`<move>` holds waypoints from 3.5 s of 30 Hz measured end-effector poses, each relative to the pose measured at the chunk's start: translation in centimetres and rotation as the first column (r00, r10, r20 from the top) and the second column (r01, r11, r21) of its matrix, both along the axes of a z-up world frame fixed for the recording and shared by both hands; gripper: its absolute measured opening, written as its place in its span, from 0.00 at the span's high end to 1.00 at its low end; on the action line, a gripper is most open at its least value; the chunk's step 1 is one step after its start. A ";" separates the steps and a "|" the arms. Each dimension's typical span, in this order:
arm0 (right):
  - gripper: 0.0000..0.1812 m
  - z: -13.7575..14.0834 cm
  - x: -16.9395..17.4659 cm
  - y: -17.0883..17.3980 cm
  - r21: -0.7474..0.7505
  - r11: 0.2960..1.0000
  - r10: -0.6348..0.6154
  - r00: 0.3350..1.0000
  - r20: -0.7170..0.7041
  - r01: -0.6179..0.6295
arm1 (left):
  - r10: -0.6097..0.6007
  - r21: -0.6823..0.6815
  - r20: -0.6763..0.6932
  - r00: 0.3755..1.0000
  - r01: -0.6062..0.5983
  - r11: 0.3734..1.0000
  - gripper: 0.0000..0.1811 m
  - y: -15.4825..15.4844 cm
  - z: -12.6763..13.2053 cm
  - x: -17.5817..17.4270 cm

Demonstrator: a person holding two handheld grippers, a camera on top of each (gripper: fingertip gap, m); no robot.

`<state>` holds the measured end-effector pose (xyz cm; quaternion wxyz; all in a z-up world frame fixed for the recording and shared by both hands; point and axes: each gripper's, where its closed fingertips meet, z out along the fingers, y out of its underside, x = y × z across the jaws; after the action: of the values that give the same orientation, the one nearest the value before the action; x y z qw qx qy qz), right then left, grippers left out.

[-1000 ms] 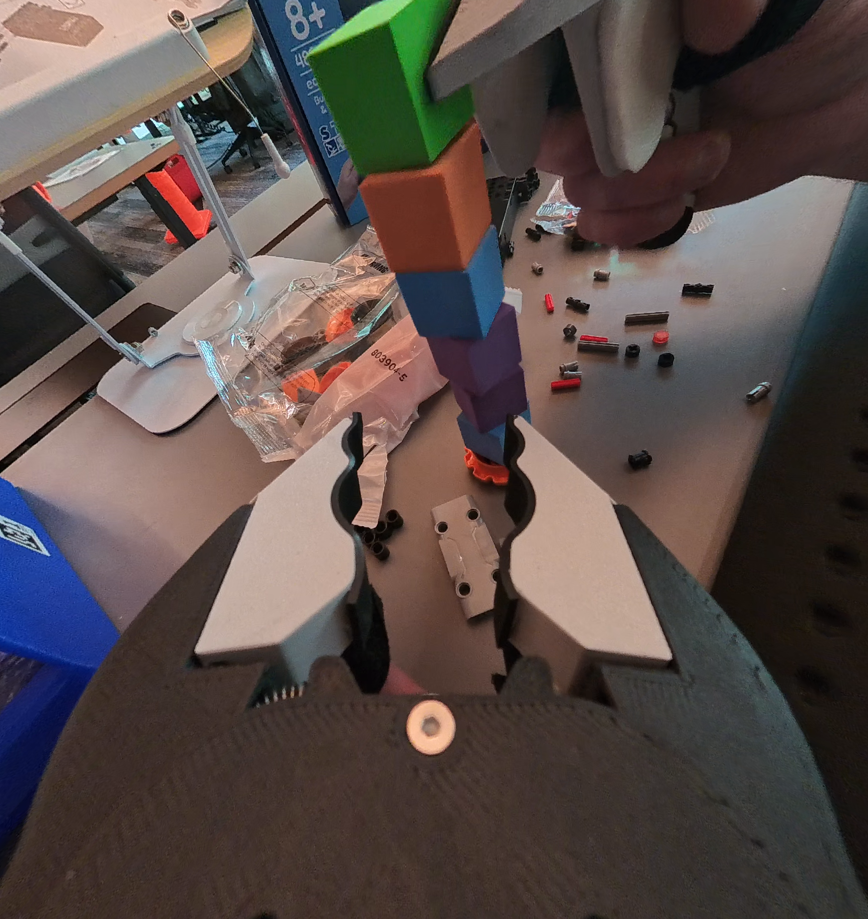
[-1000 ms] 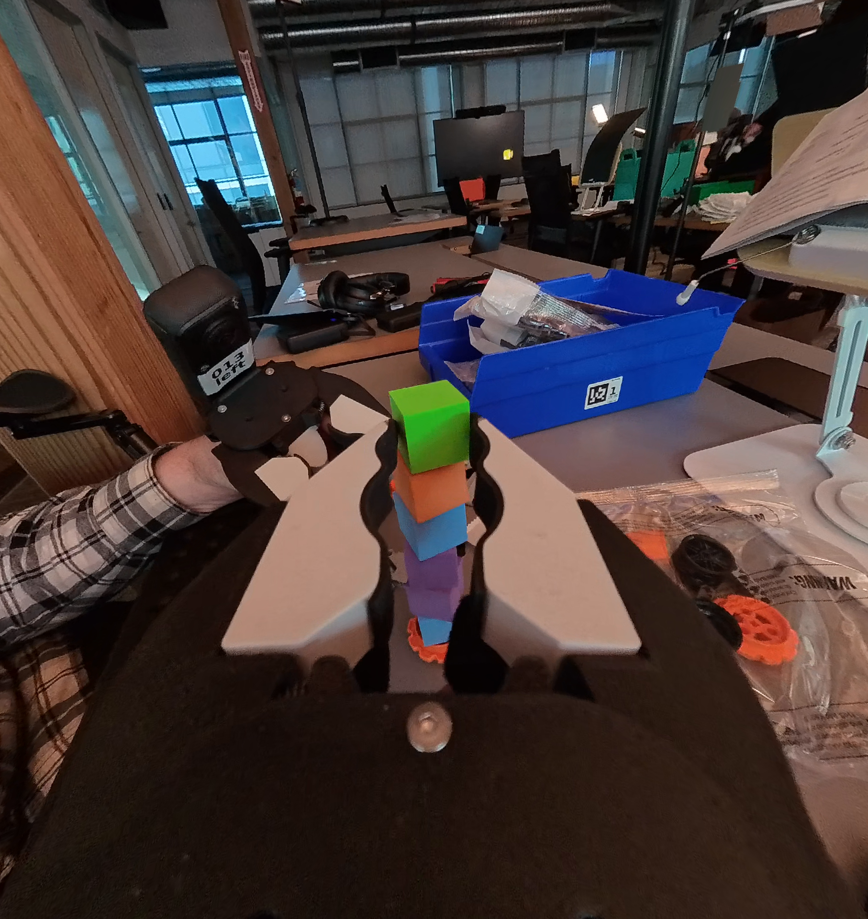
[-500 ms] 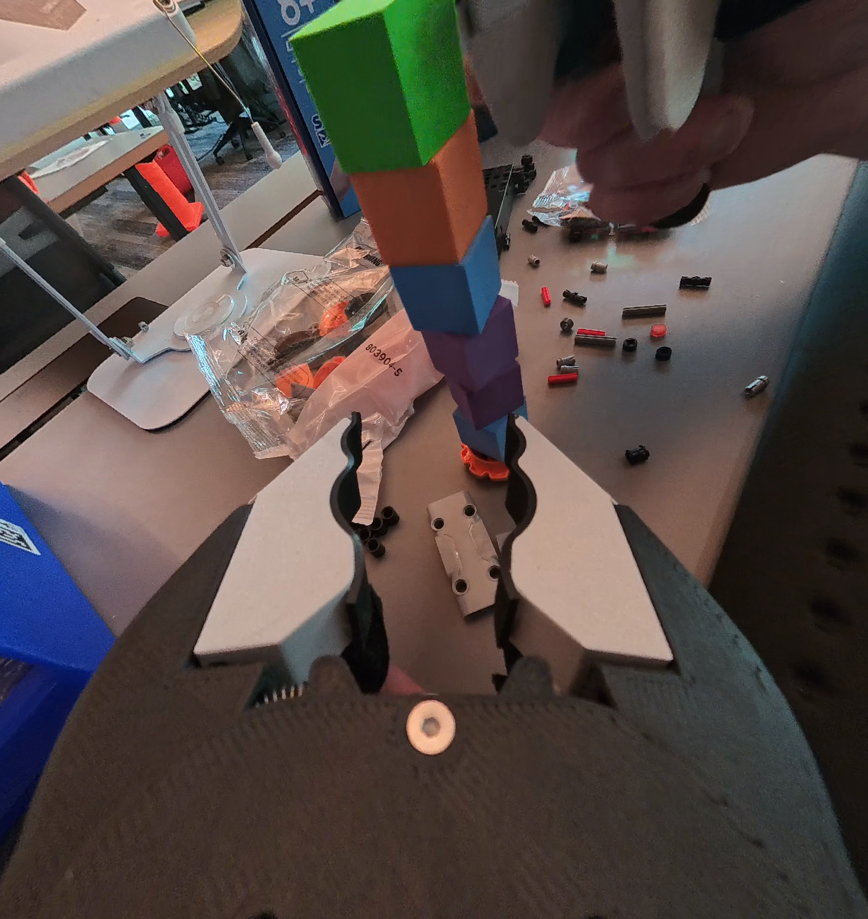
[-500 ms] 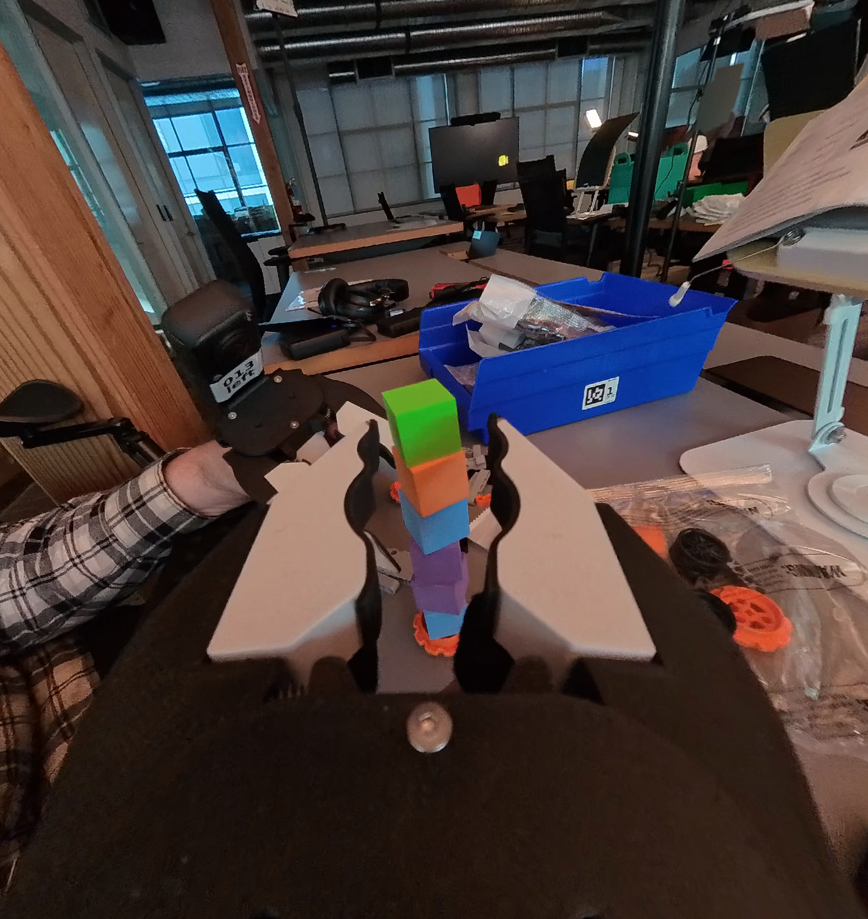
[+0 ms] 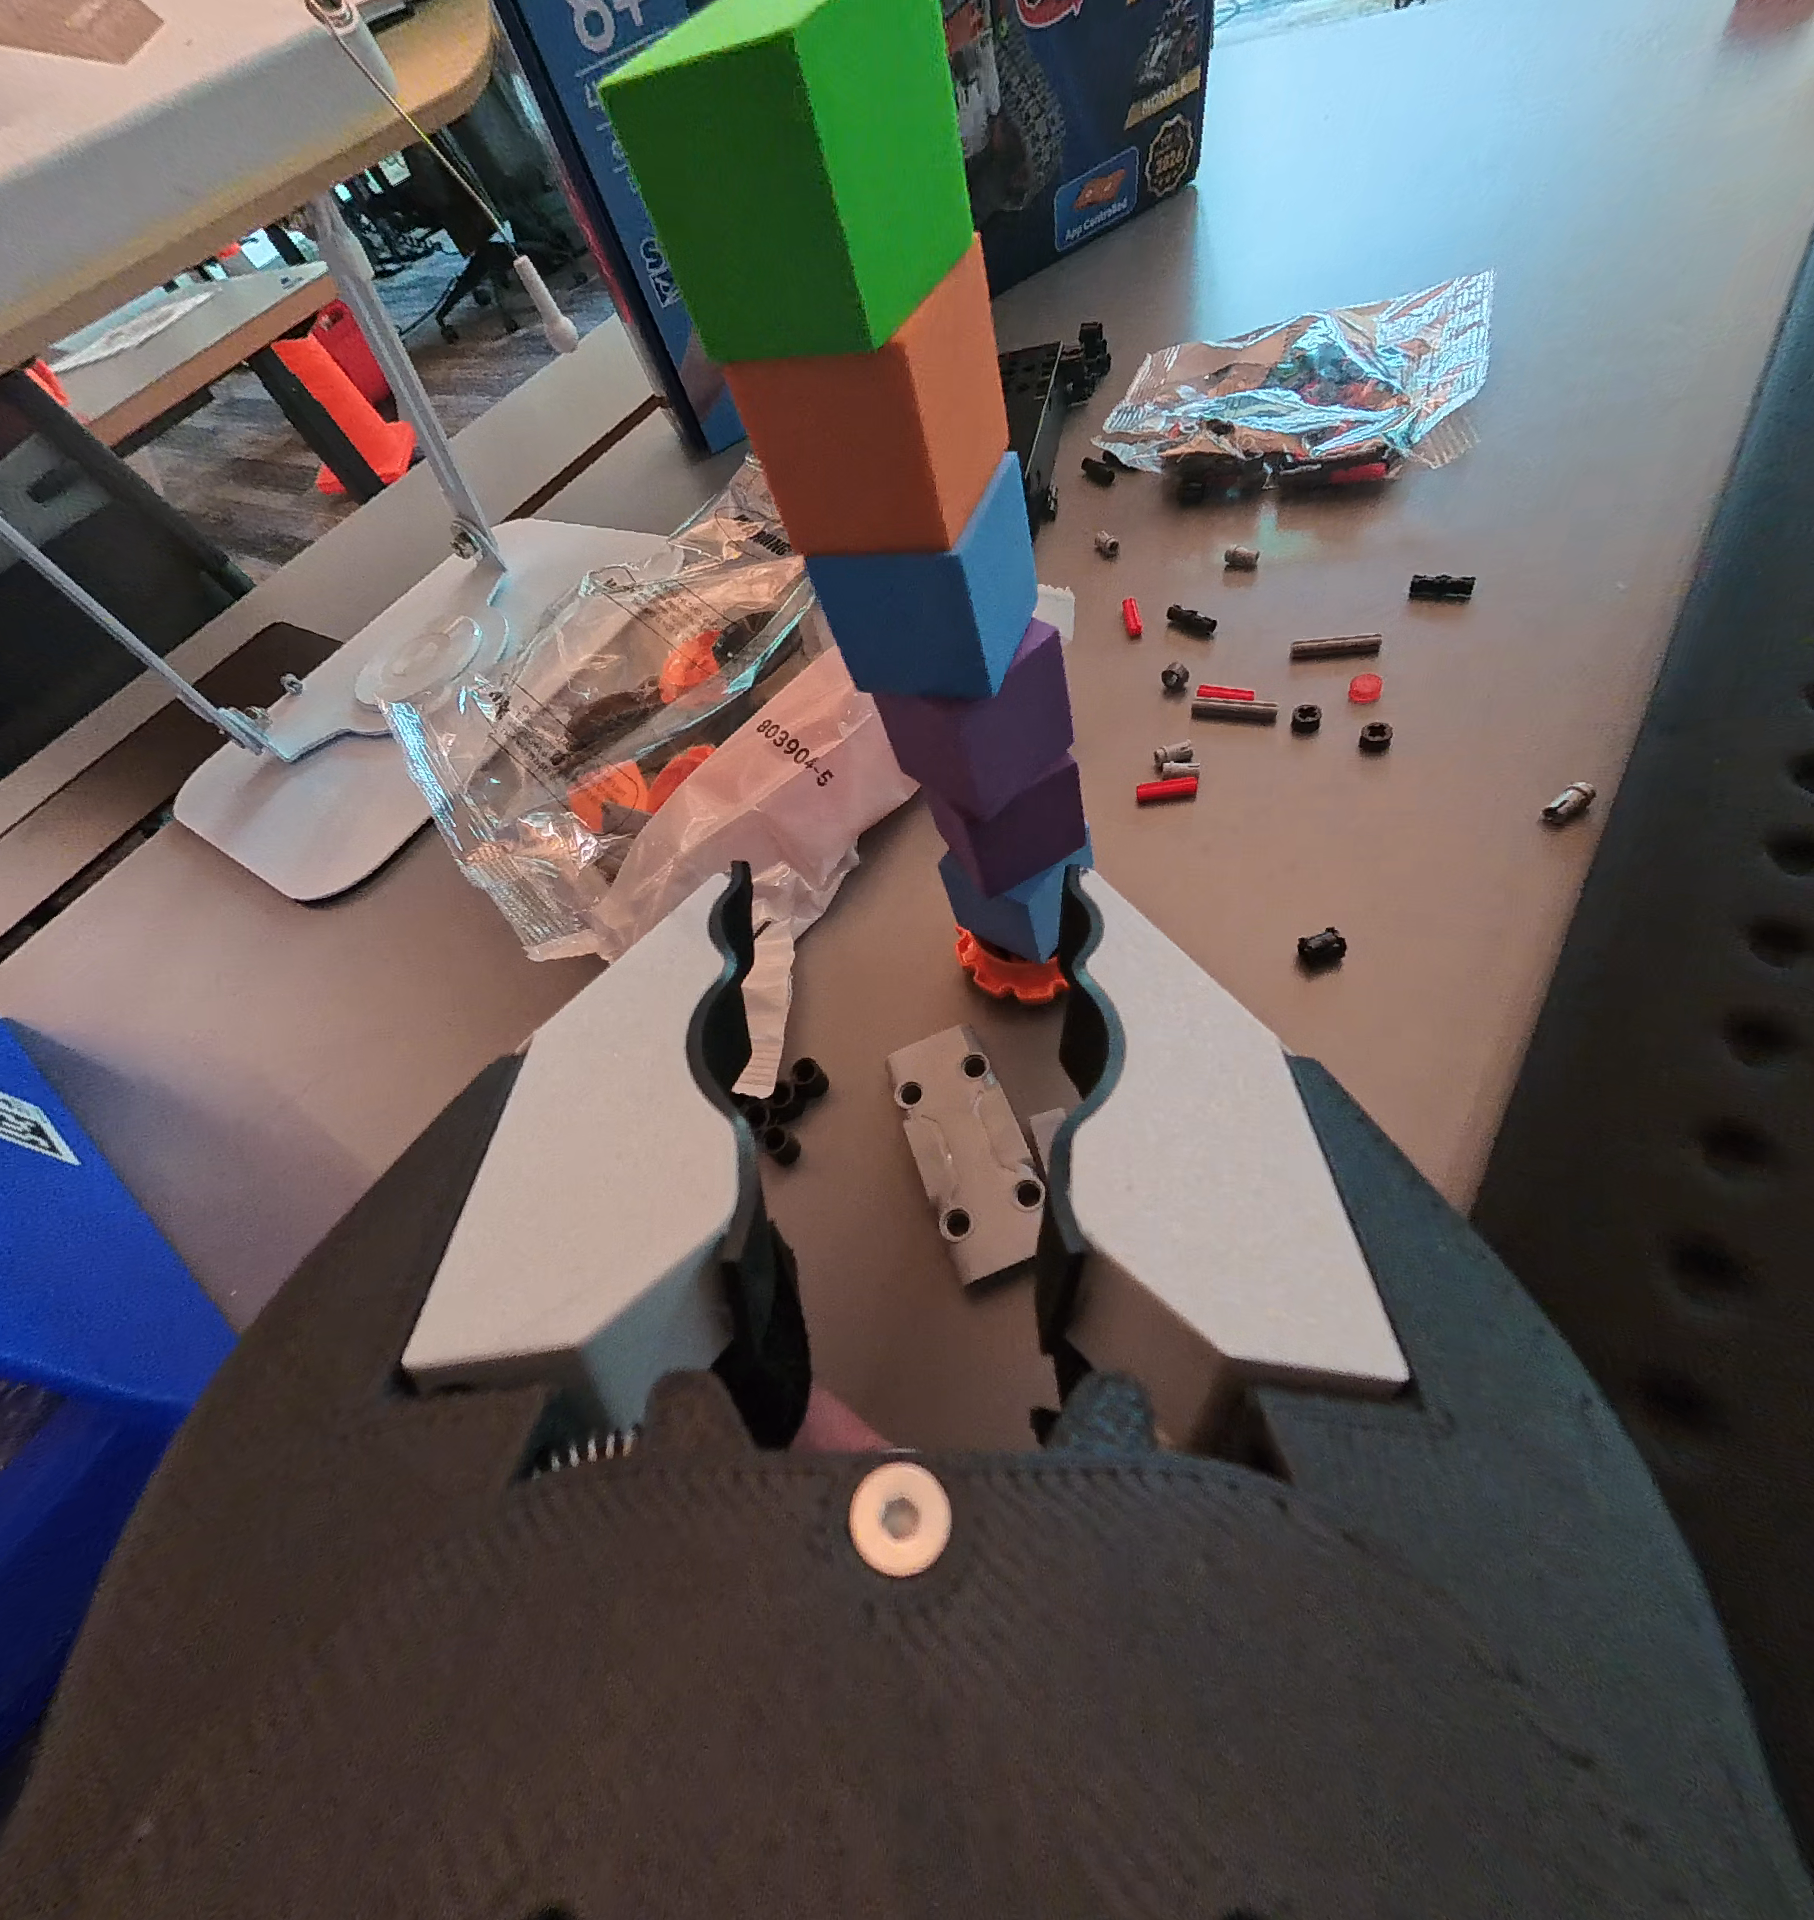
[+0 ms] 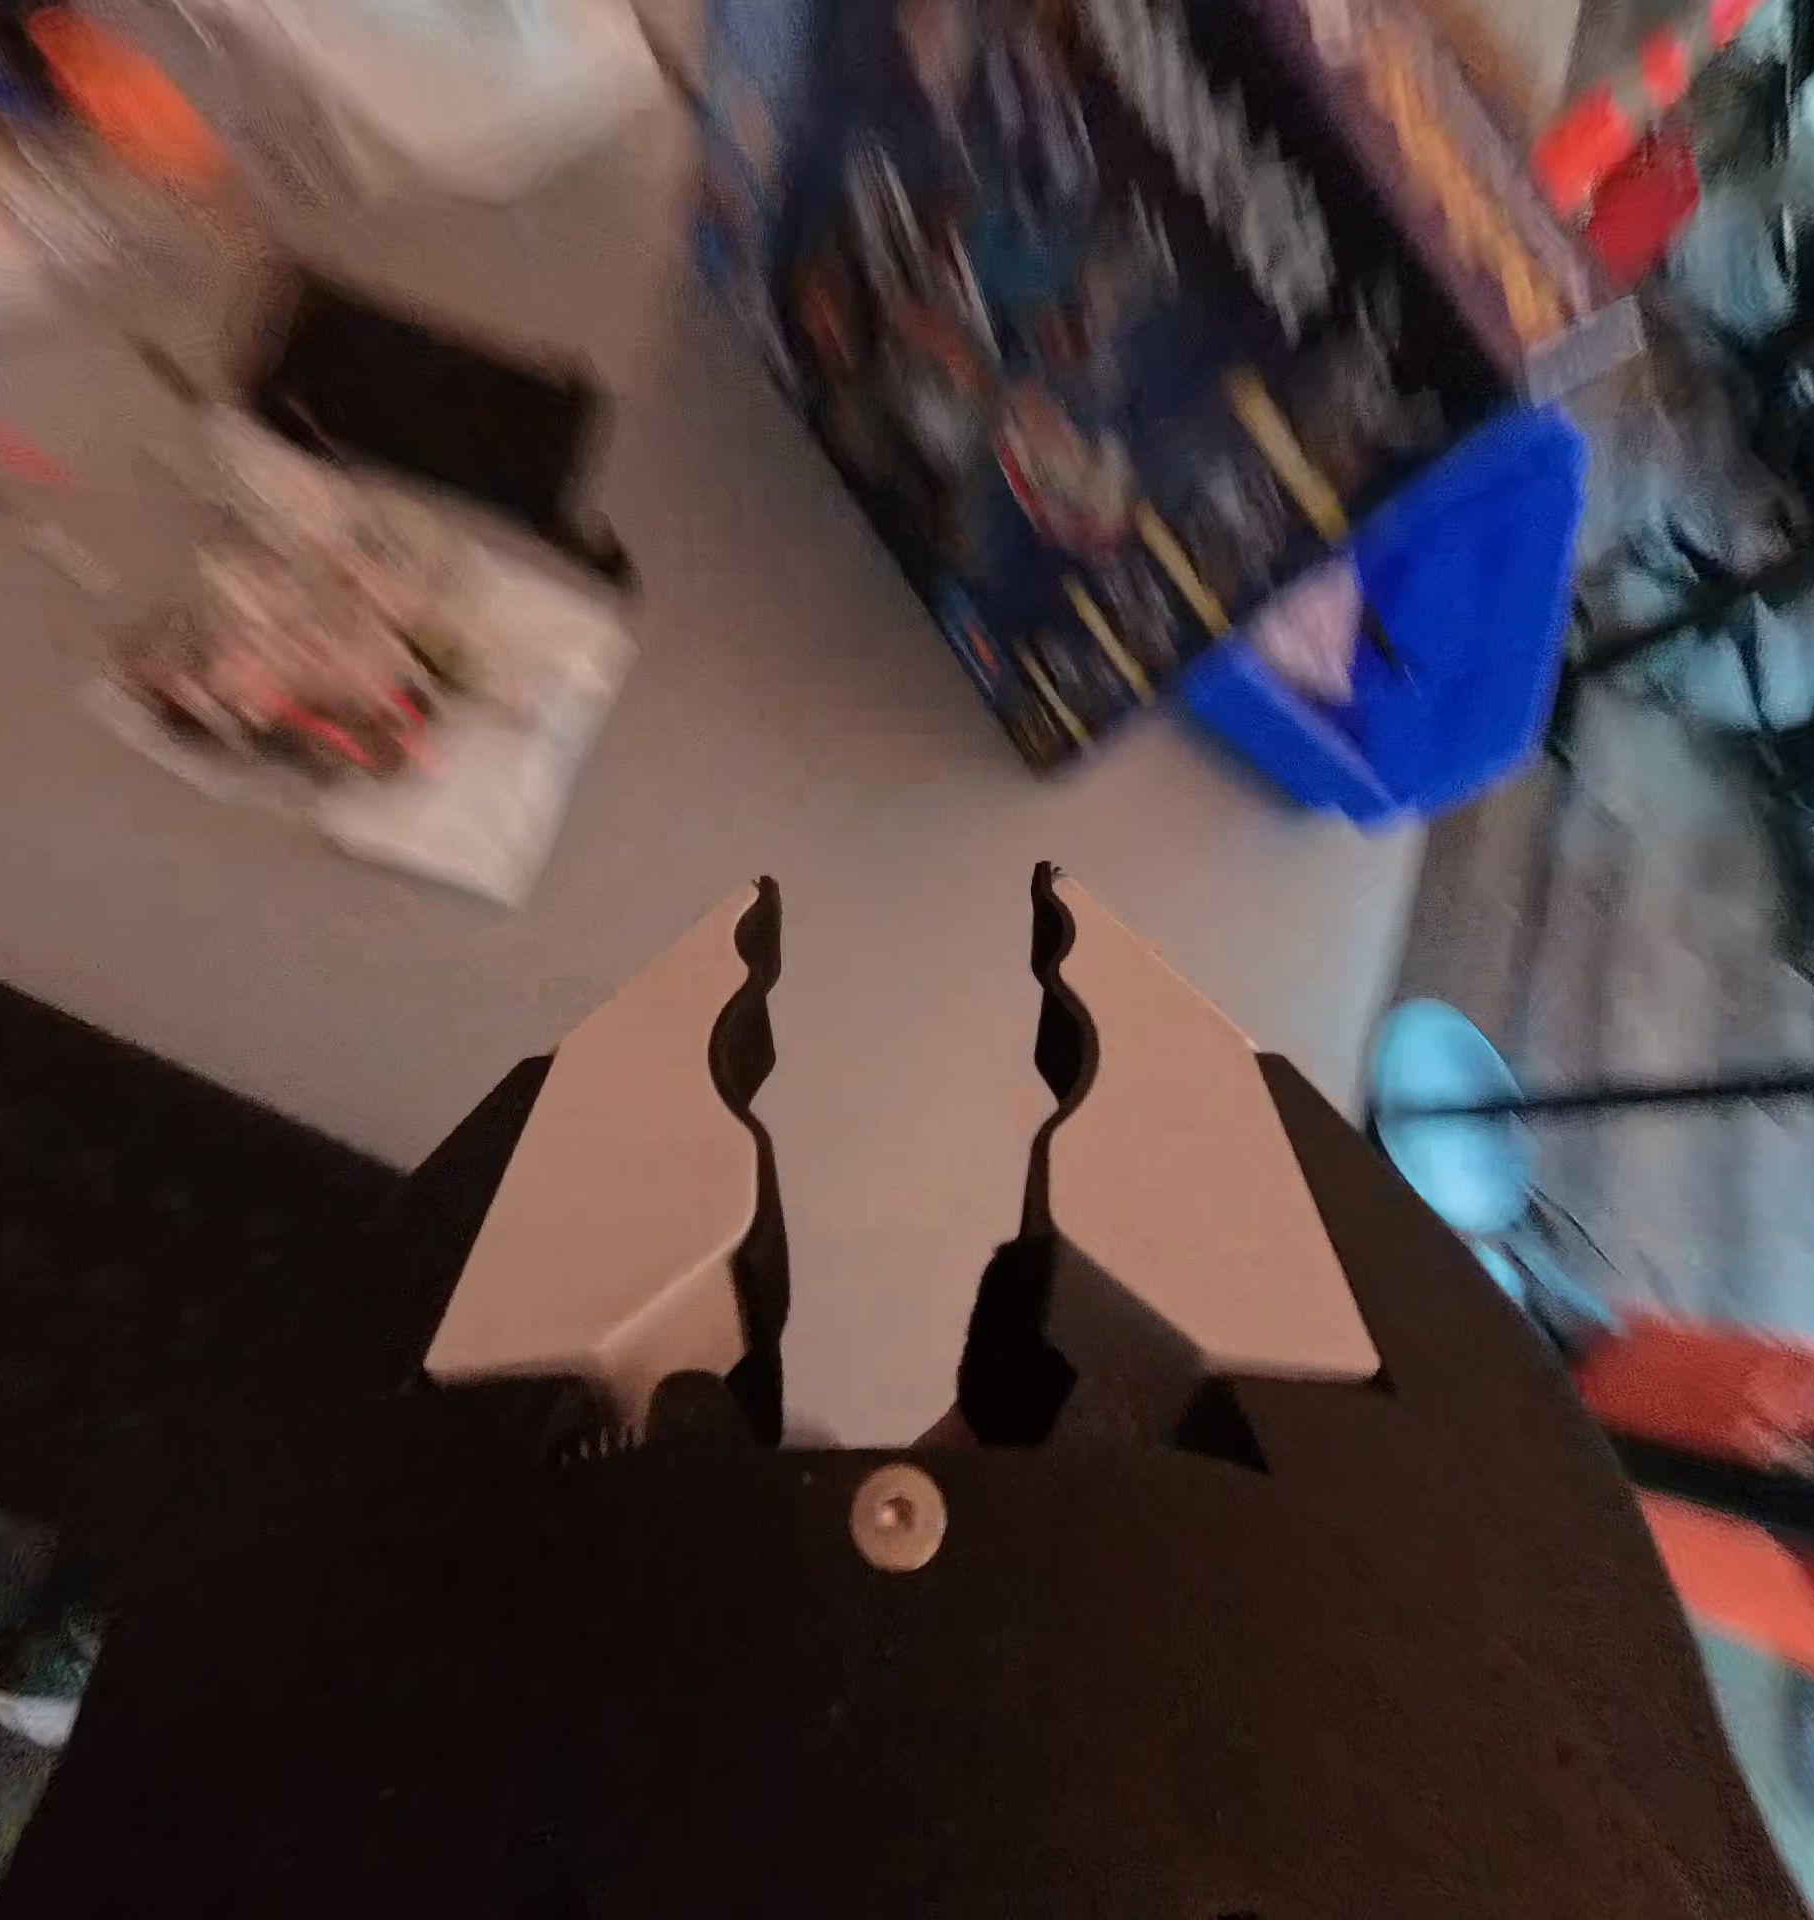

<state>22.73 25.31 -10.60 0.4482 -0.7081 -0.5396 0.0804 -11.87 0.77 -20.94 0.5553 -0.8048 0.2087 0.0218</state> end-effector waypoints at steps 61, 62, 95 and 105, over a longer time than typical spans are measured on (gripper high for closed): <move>0.85 6.3 -30.1 -13.9 0.150 0.797 0.501 0.502 -0.705 -0.584 | 0.108 0.053 -0.004 0.994 -0.108 0.993 0.75 0.5 0.9 -2.2; 0.85 6.4 -30.0 -14.1 0.148 0.789 0.502 0.486 -0.716 -0.596 | 0.110 0.053 -0.002 0.994 -0.110 0.993 0.75 0.5 0.9 -2.3; 0.85 2.1 -32.8 -23.4 -0.049 0.504 0.634 0.408 -0.657 -0.862 | 0.095 0.036 0.007 0.995 -0.095 0.995 0.74 0.4 0.5 -1.9; 0.84 1.9 -32.8 -23.2 -0.052 0.513 0.632 0.418 -0.652 -0.857 | 0.088 0.021 0.007 0.996 -0.088 0.996 0.73 0.5 0.2 -1.8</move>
<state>-10.12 2.09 -8.68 0.3511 -0.3985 -0.6182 0.5795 -13.67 1.24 -20.72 0.5629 -0.8073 0.1710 0.0461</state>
